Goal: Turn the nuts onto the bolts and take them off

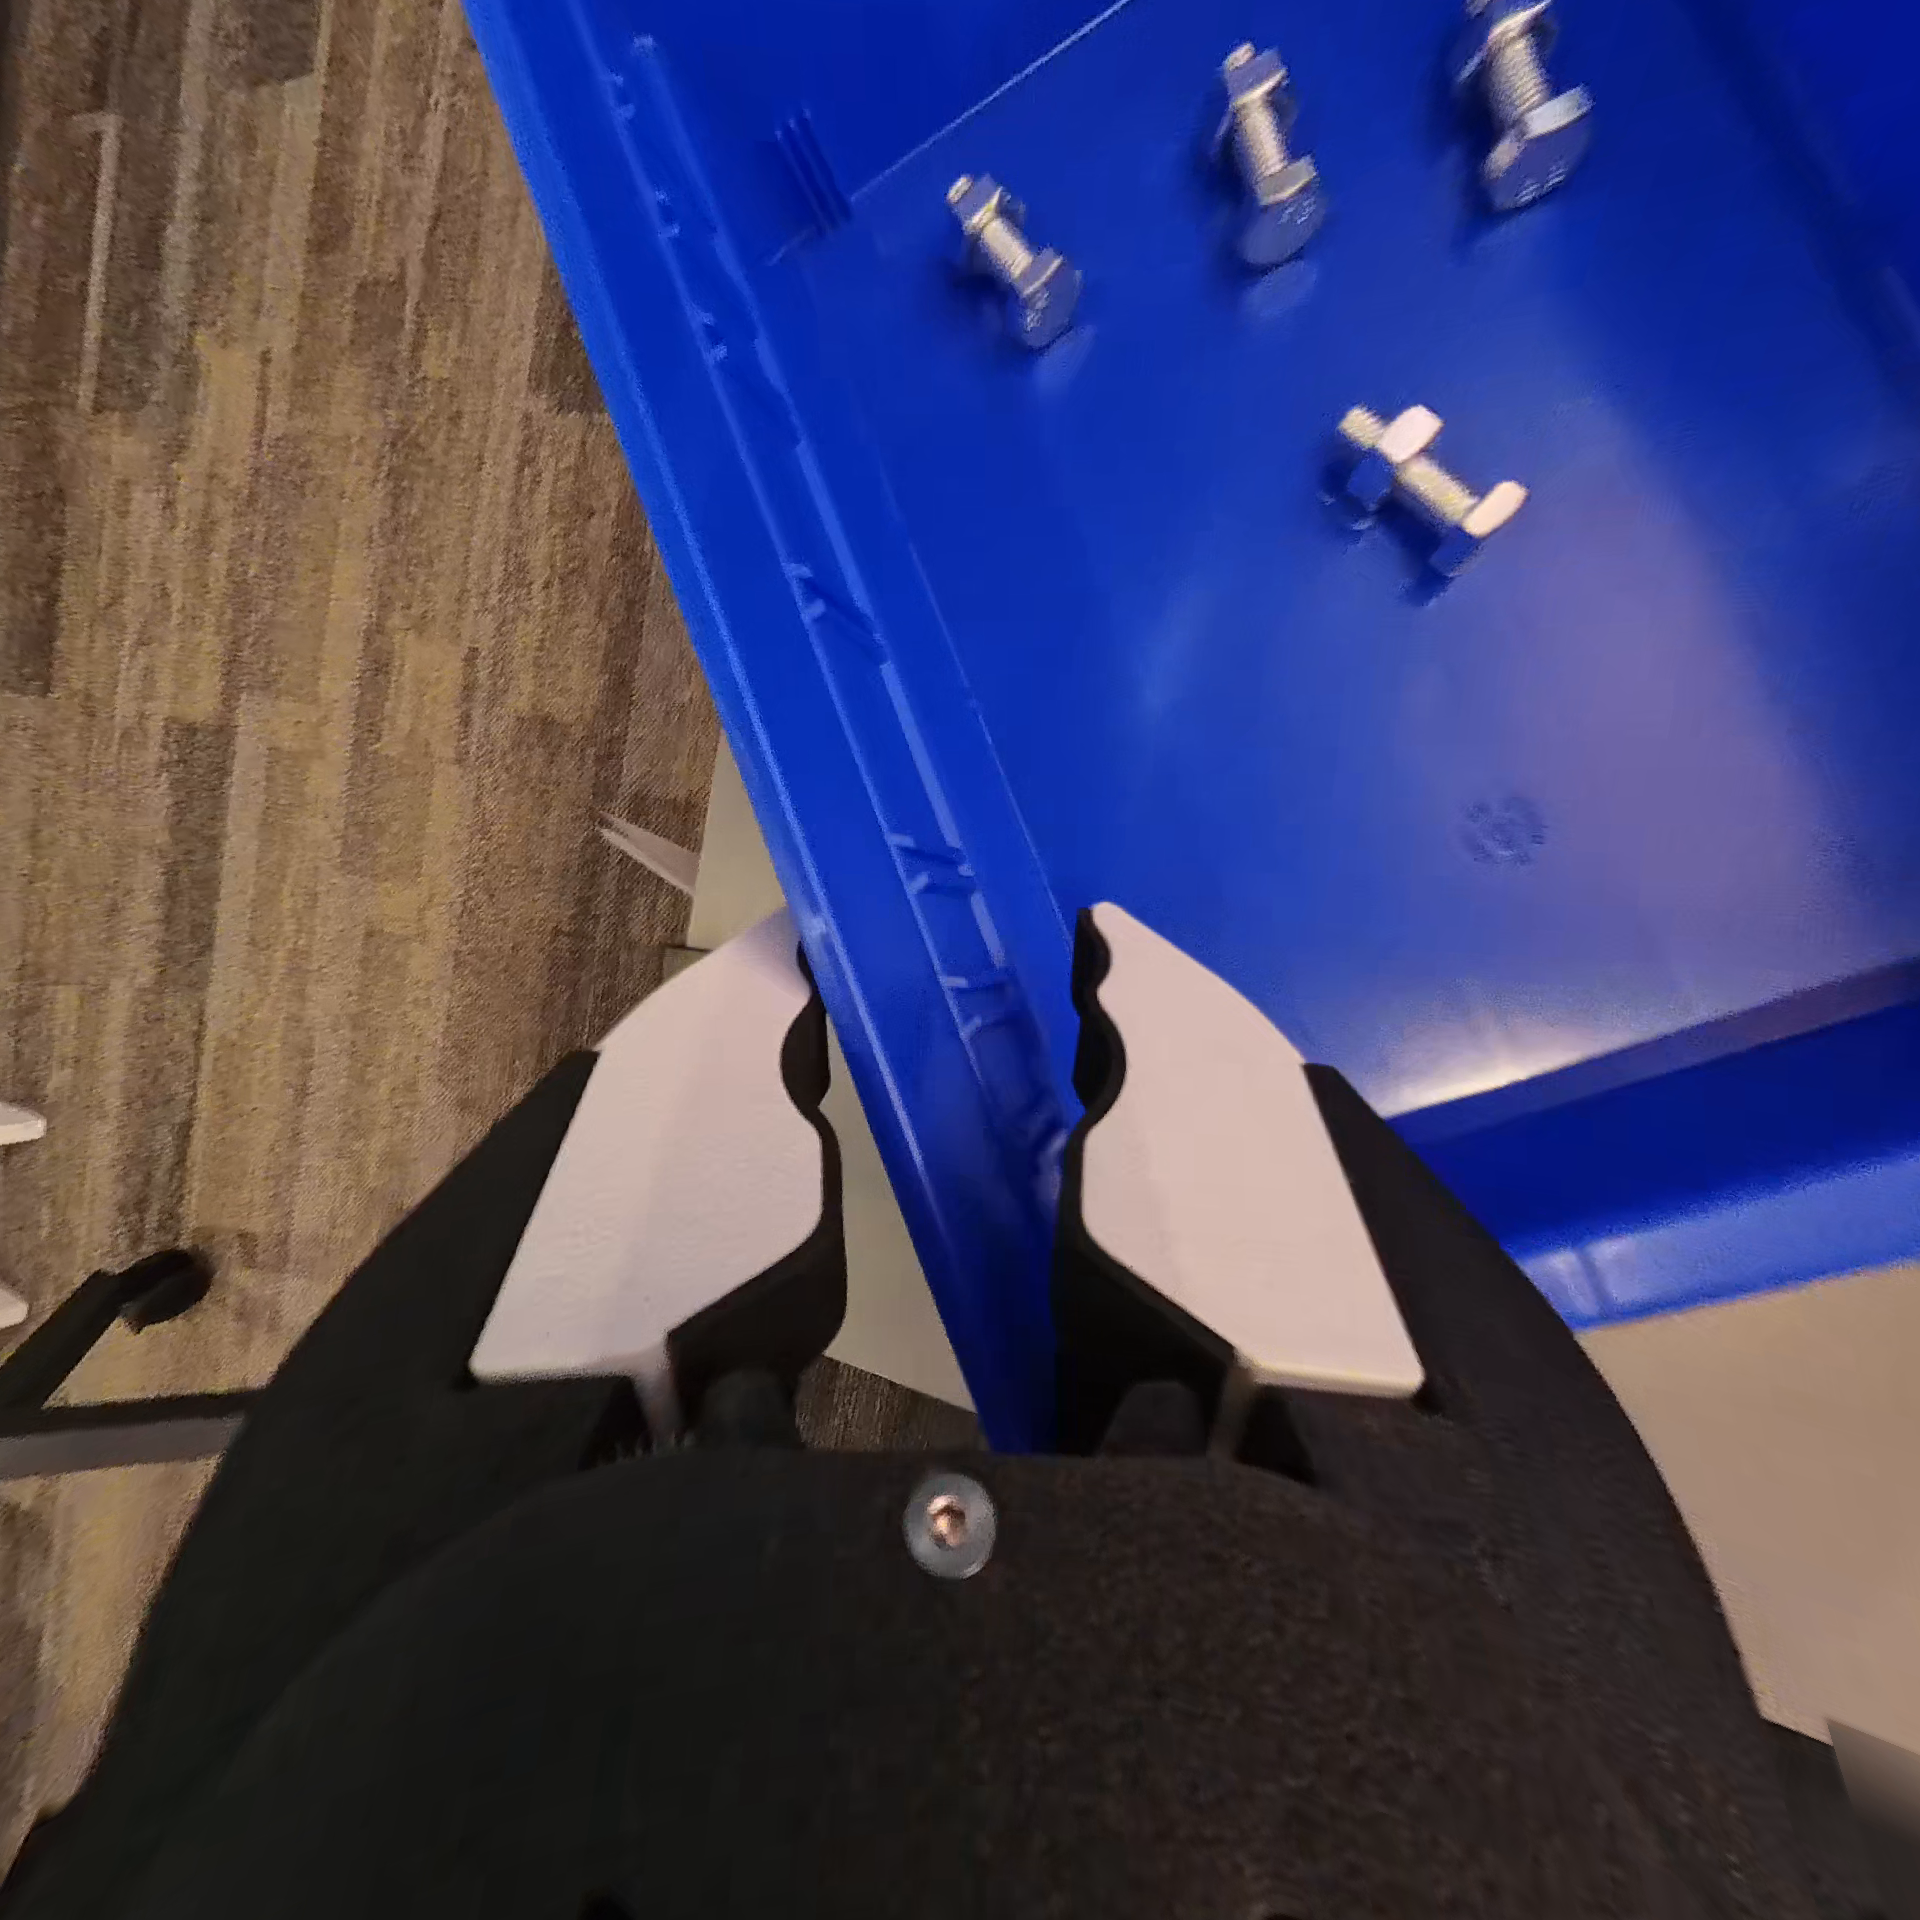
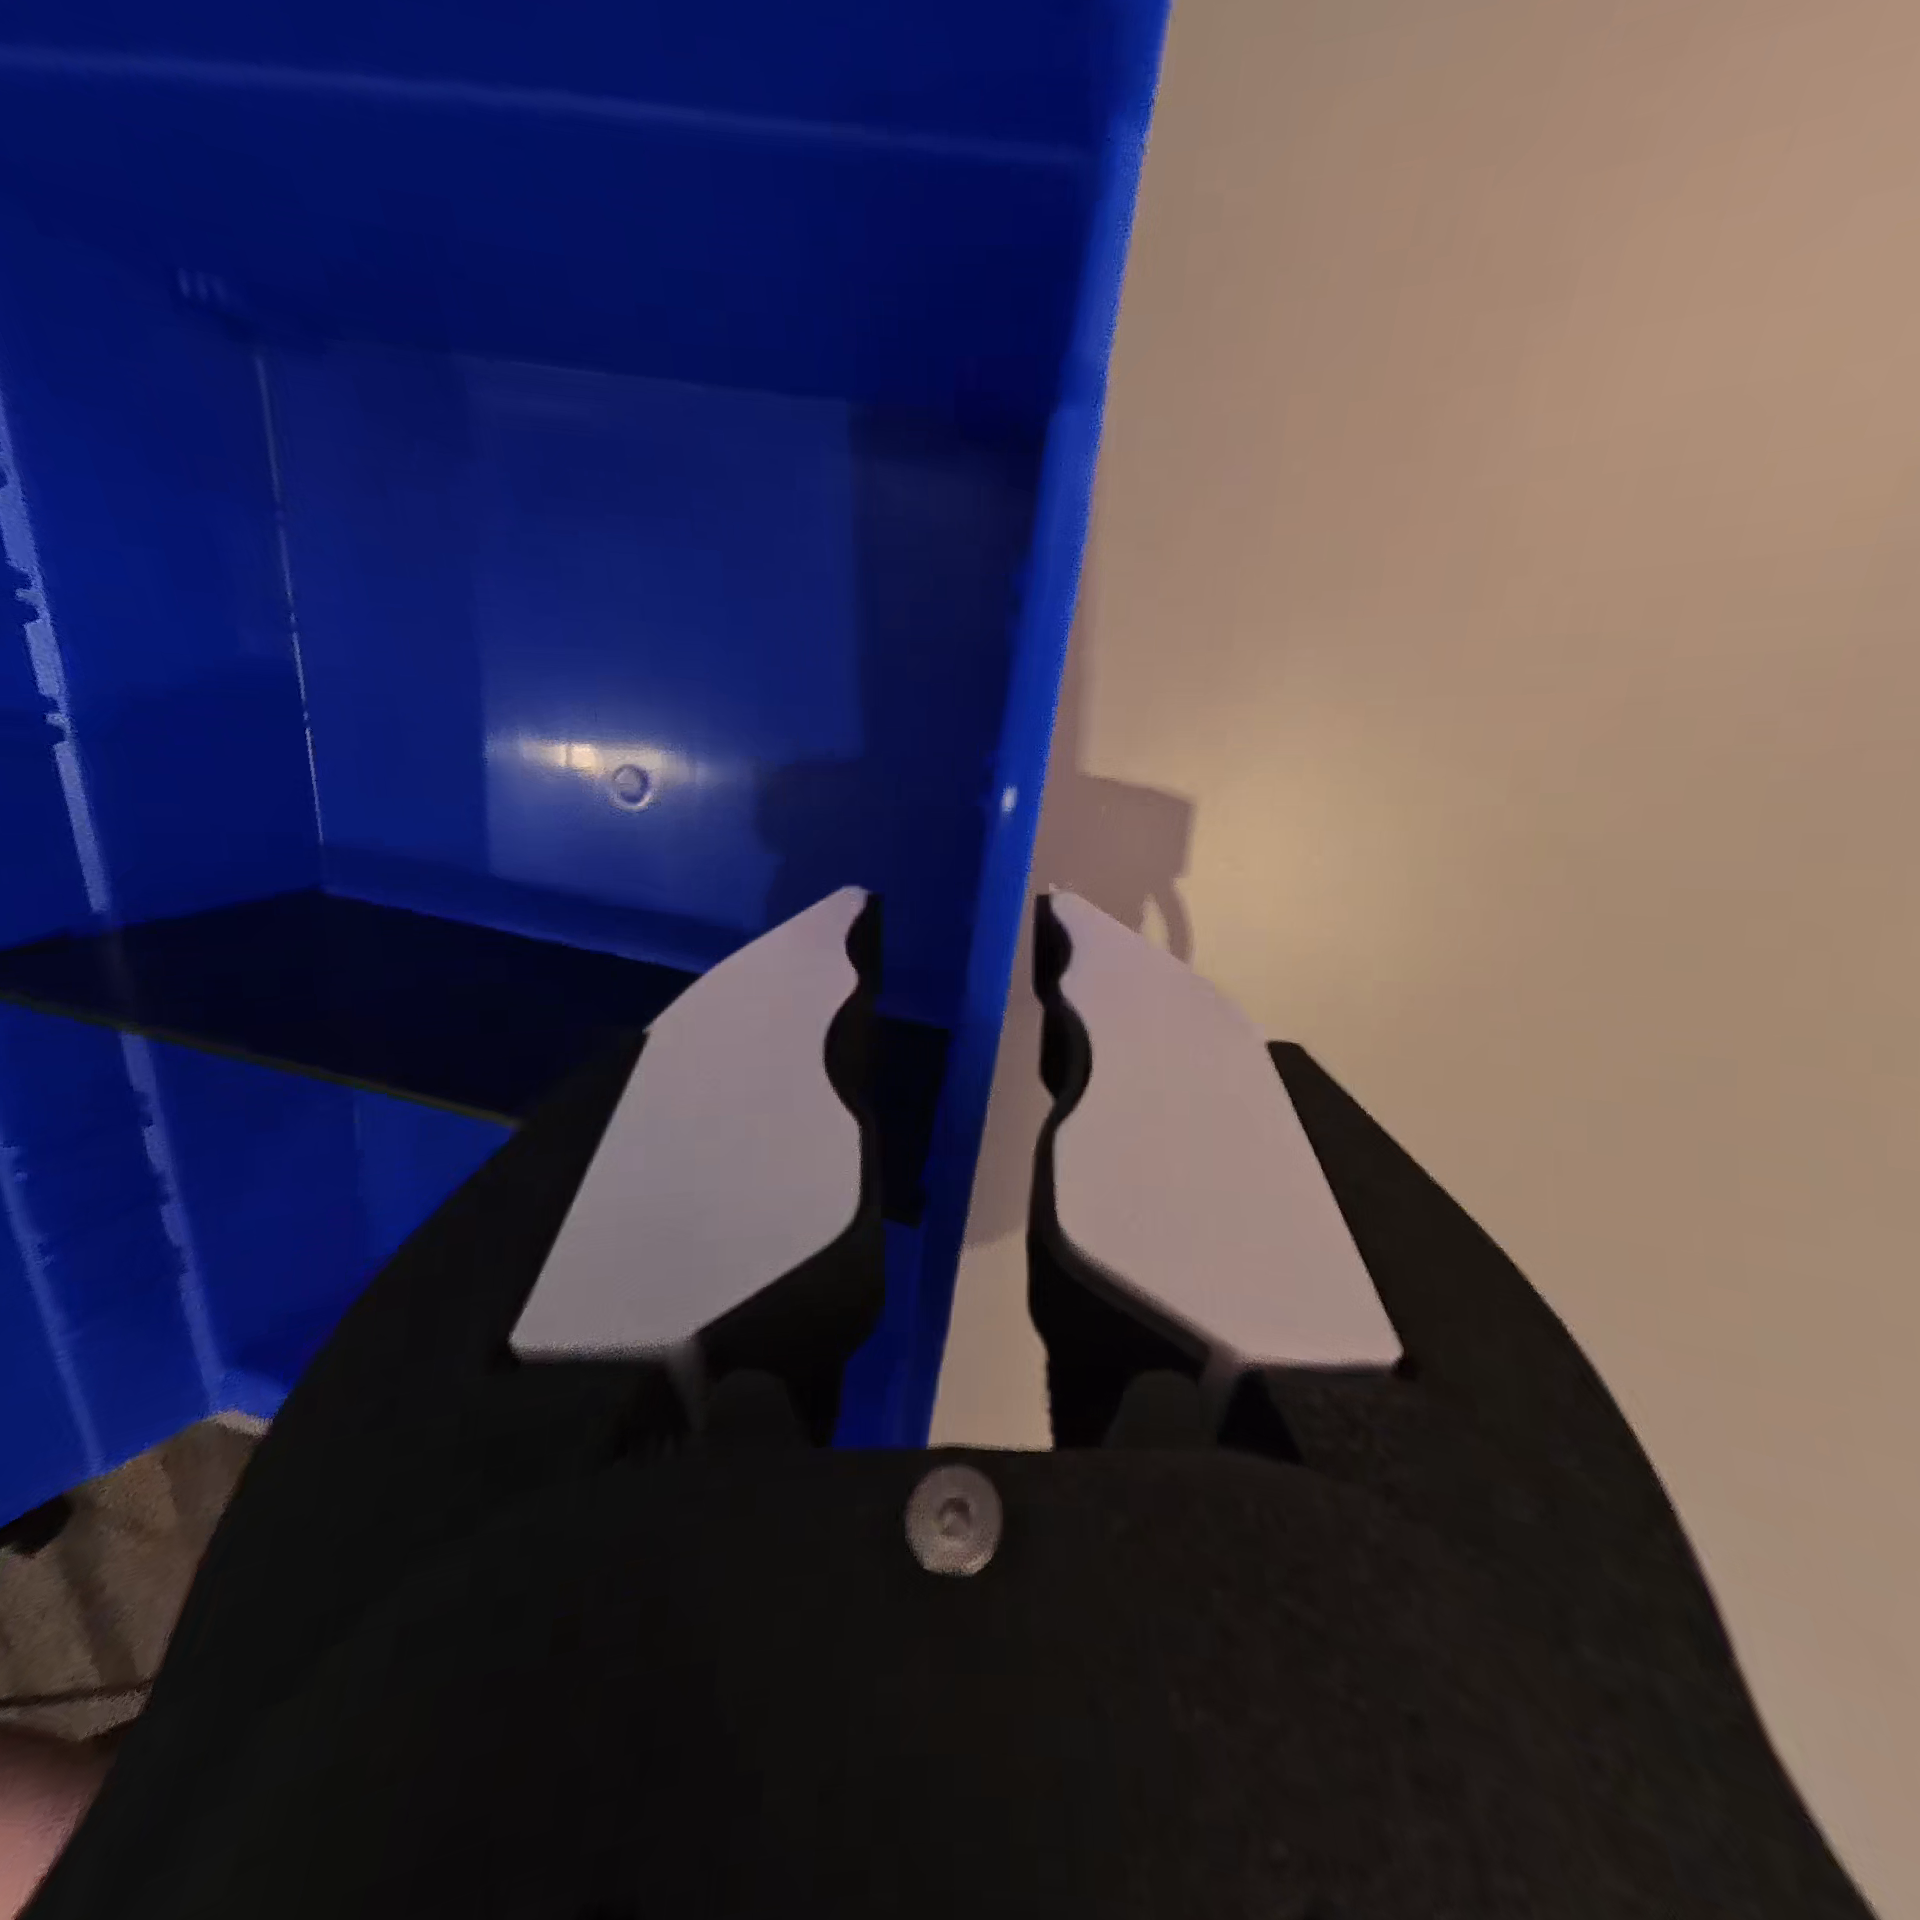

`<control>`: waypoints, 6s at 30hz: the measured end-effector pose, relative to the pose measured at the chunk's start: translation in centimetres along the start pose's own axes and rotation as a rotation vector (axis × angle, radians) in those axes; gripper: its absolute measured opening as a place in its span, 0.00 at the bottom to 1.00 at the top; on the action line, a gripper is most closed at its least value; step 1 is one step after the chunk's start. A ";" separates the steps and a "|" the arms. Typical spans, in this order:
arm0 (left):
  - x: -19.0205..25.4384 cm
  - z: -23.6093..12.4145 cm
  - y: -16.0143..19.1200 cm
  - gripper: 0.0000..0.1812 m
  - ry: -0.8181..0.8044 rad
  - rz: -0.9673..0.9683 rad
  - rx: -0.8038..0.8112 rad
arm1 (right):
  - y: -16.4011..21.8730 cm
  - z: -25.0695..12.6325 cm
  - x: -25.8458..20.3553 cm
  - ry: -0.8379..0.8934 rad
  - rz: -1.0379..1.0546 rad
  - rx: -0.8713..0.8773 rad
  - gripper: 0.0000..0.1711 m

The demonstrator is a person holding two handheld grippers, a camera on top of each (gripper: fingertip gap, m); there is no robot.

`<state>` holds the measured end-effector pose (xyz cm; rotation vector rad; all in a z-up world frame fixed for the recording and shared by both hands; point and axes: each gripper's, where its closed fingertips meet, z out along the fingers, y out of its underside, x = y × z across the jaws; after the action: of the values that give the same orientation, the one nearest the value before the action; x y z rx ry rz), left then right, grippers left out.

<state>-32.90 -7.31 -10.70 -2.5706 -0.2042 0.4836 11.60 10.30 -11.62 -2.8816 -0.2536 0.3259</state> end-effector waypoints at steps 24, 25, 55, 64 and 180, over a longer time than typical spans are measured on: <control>4.8 1.7 -4.5 0.05 0.222 0.063 0.078 | 2.6 -2.7 9.6 0.088 -0.072 -0.061 0.03; 5.5 1.7 -4.7 0.05 0.237 0.083 0.082 | 2.8 -3.0 10.6 0.089 -0.066 -0.060 0.03; 5.3 2.7 -6.0 0.03 0.425 0.180 0.089 | 8.9 -10.6 41.0 0.080 -0.024 -0.041 0.03; 2.6 3.3 -5.5 0.04 0.393 0.167 0.078 | 9.7 -11.7 45.8 0.094 0.016 -0.046 0.03; 19.1 -15.6 -18.9 0.11 0.885 0.042 0.557 | 0.2 -16.7 9.4 -0.566 -0.796 0.716 0.19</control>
<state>-10.29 6.25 5.85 -2.0030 0.2650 -0.5336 24.60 8.45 2.29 -1.7549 -1.0710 0.8408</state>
